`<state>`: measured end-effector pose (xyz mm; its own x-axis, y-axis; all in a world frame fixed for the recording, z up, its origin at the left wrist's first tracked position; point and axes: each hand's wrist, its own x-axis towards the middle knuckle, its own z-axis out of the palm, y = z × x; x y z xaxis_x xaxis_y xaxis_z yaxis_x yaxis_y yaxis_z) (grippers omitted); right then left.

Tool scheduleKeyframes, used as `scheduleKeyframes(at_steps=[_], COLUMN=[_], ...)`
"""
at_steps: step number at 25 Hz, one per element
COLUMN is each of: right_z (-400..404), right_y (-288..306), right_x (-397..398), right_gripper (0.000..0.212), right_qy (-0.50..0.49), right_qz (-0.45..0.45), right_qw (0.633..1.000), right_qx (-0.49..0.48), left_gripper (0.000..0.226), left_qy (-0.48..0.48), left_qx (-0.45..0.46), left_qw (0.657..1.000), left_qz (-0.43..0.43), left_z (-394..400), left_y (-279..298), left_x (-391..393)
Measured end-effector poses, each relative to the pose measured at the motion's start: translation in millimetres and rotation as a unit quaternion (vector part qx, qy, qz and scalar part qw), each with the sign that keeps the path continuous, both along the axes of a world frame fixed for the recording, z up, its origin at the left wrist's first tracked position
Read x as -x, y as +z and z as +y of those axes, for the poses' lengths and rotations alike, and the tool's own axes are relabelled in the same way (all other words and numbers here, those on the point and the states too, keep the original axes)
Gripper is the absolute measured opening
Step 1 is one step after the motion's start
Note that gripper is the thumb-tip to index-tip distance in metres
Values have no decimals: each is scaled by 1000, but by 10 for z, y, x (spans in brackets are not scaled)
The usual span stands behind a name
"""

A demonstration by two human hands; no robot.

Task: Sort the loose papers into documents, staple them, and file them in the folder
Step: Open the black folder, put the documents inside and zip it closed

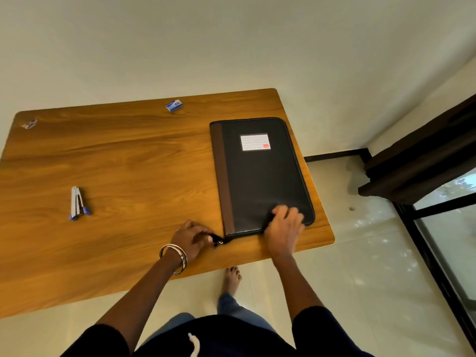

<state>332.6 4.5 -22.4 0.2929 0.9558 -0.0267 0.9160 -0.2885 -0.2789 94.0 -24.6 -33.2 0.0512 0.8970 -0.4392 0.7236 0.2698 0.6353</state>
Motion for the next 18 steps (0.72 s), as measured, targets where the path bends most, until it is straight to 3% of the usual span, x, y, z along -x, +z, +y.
scheduleKeyframes(at_steps=[2,3,6,9,12,14,18], right_z=[-163,-262,-546,-686,-637,-659,-737], right_y=[17,32,-62,-159,-208,-251,-280], right_x=[274,431,753,894,1002,1053,1033], right_gripper=[8,16,28,40,49,46,25], right_qy=[111,138,117,78,65,53,47], right_qz=[74,132,263,262,170,149,194], right_qw=[991,981,953,955,976,981,977], right_qx=[13,36,90,113,116,112,78], left_gripper=[33,35,29,22,23,25,17], left_qy=[-40,-49,-30,-30,-36,-26,-7], left_qx=[25,21,-18,1,6,21,22], left_qw=[998,996,992,994,996,997,996], left_qz=[44,69,118,106,84,68,85], left_z=[-41,-67,-103,-103,-69,-54,-54], left_y=[-18,-36,-92,-126,-133,-143,-181], left_x=[14,4,-72,-58,-39,-48,-91])
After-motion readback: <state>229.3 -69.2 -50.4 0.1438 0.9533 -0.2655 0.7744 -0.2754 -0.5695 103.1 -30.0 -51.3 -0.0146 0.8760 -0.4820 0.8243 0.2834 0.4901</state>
